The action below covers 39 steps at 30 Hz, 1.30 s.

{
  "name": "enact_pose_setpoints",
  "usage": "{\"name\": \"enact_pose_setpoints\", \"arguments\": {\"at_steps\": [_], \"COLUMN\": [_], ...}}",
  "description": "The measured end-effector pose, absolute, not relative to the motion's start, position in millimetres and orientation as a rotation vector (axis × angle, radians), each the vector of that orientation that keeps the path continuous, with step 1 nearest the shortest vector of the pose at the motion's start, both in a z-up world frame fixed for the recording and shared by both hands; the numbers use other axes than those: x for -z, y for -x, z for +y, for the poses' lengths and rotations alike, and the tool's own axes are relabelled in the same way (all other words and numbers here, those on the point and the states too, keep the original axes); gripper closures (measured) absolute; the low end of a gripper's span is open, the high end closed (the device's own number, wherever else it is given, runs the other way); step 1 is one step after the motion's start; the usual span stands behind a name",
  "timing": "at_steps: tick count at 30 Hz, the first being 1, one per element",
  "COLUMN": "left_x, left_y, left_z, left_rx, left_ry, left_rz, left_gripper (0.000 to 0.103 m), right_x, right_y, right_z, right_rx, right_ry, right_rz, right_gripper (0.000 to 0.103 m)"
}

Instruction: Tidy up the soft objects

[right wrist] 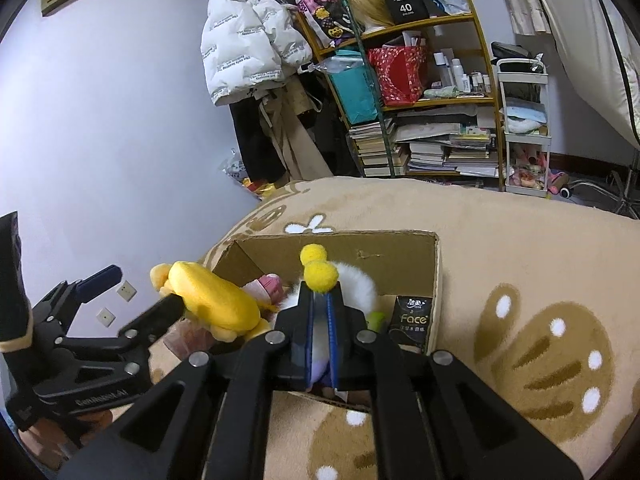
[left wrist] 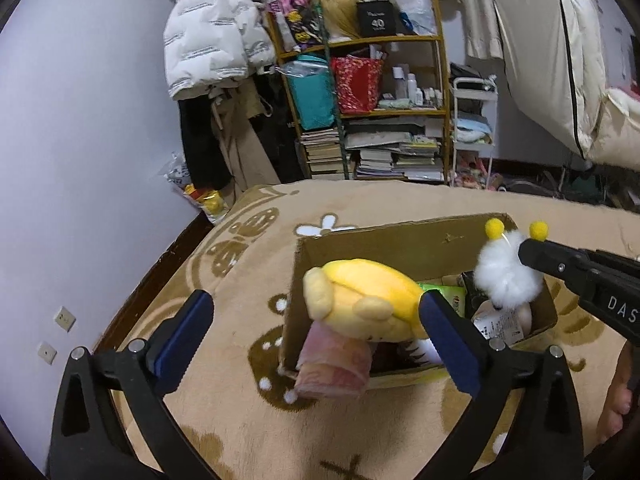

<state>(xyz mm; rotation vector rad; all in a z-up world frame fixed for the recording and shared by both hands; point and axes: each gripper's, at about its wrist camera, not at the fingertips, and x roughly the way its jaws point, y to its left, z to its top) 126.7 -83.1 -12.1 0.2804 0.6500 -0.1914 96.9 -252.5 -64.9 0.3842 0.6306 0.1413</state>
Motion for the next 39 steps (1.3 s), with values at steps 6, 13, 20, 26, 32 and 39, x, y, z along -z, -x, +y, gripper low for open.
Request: {"name": "enact_pose_setpoints", "arguments": {"at_steps": [6,13,20,26,32,39], "left_x": [-2.0,-13.1,-26.1,-29.7,-37.1,-40.6], "left_y": [-108.0,-90.7,-73.8,-55.6,-34.0,-14.4], "left_z": [-65.4,-41.4,-30.7,-25.1,-19.2,-16.5], "left_rx": [0.163,0.127,0.104,0.099,0.110,0.127], "left_ry": [-0.261,-0.220,-0.216,-0.230,-0.214,-0.213], "left_rz": [0.616,0.610,0.579,0.569,0.547,0.522], "left_gripper": [0.001,0.001,0.001,0.001,0.001,0.001], "right_x": [54.1,43.3,29.6,24.4,18.6,10.4], "right_y": [-85.7,-66.7,-41.4,-20.6,1.3,23.2], "right_z": [-248.3,-241.5,-228.5,-220.7,-219.3,-217.2], "right_rx": [-0.128,-0.112,-0.106,-0.093,-0.066,-0.034], "right_ry": [-0.362,-0.339,-0.292,-0.261,-0.242,-0.214], "right_rz": [0.592,0.575,0.534,0.528,0.511,0.486], "right_gripper": [0.049,0.015,0.000,0.000,0.000,0.000]}}
